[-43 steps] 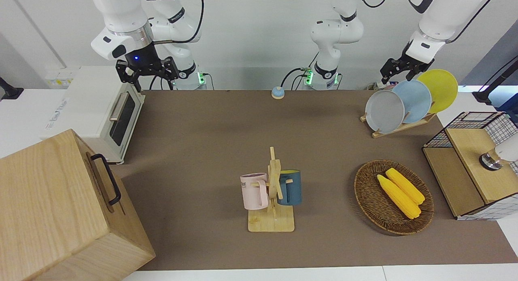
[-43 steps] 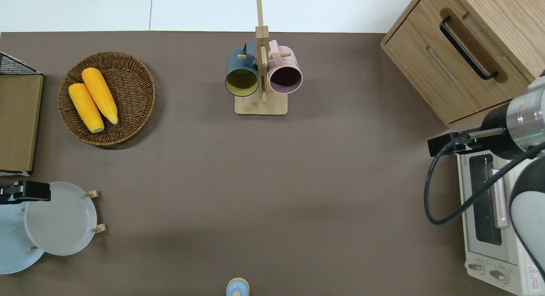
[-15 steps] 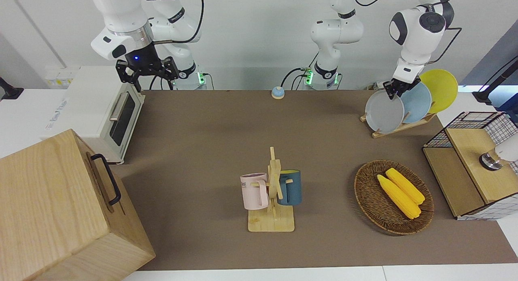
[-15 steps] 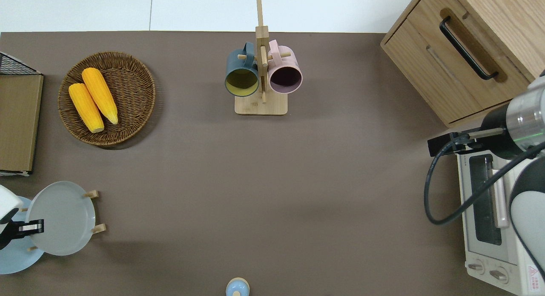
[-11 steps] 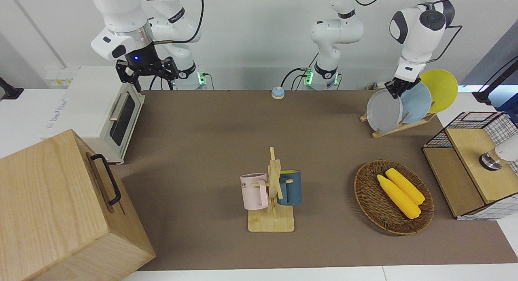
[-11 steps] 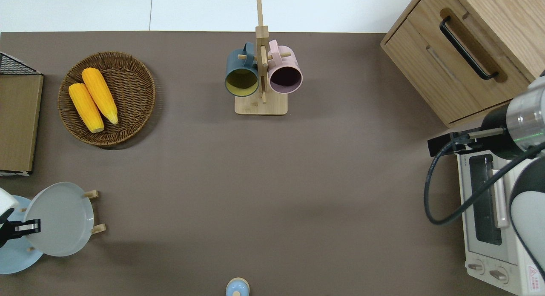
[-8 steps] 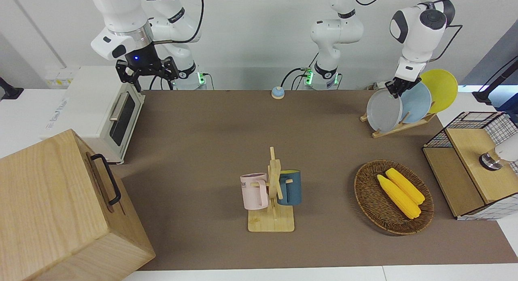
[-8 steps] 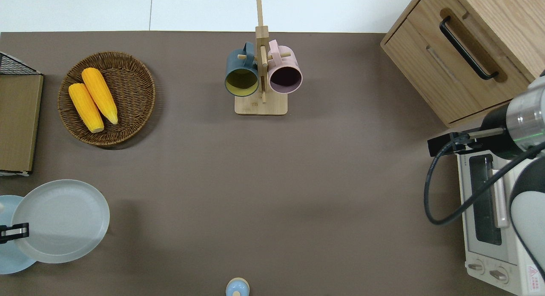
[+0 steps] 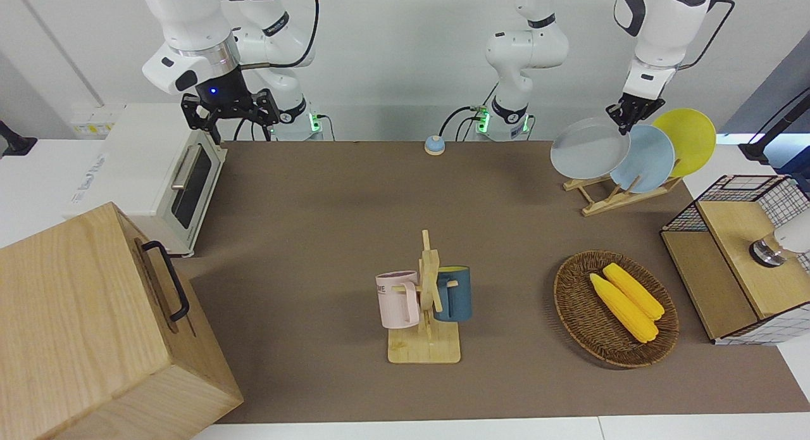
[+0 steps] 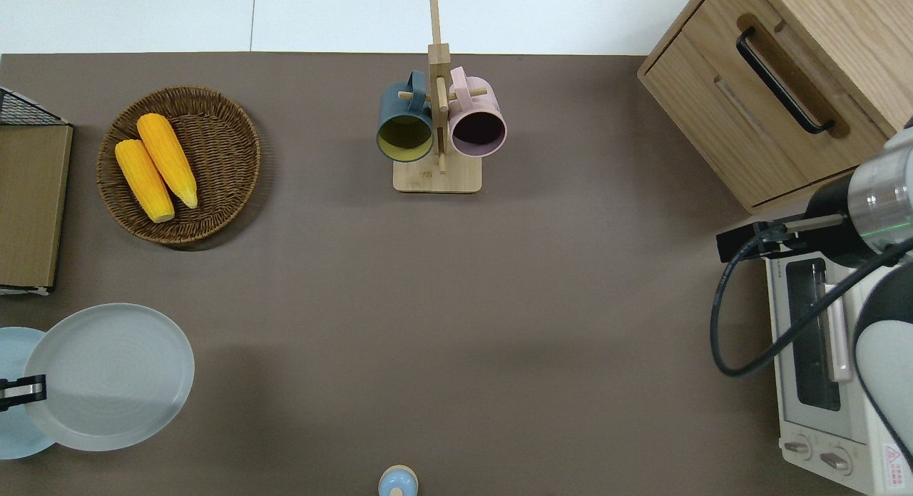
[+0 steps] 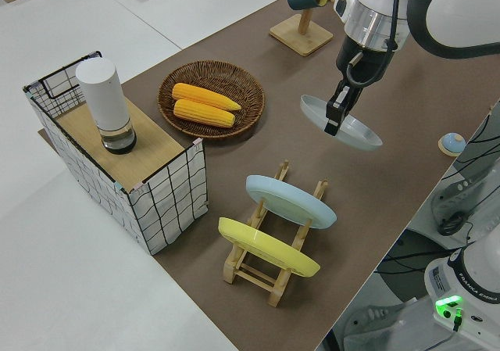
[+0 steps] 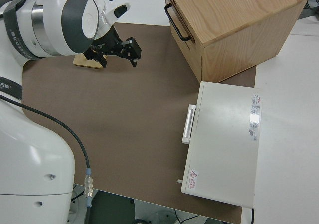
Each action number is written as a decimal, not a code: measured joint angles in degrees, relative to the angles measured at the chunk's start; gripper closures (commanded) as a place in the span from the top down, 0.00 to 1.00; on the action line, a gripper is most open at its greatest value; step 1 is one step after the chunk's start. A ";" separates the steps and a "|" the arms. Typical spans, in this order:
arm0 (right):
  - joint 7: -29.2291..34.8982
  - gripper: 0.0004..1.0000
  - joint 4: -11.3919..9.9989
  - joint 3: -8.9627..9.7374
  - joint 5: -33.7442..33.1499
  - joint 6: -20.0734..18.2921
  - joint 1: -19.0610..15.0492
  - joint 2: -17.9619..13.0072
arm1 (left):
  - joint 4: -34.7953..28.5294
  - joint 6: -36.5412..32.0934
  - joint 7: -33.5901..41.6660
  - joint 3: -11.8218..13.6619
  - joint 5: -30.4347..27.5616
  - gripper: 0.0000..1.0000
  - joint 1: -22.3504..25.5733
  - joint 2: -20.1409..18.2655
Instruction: Pick gray plate from low plate rack and place it on table with left arm
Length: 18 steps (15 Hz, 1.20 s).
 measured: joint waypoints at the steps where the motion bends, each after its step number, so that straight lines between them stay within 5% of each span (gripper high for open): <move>1: 0.00 0.98 0.00 0.00 0.00 0.00 0.00 0.00 | 0.01 -0.64 -0.38 -0.20 -2.05 0.00 -0.03 0.00; 9: 0.00 0.98 0.00 0.00 0.00 0.00 0.00 0.00 | -2.41 -3.52 -6.25 -5.23 -15.06 0.00 -0.75 0.28; 18: 0.00 0.98 0.00 0.00 0.00 0.00 0.00 0.00 | -6.07 3.83 -6.04 -5.47 -19.31 0.00 -4.04 7.66</move>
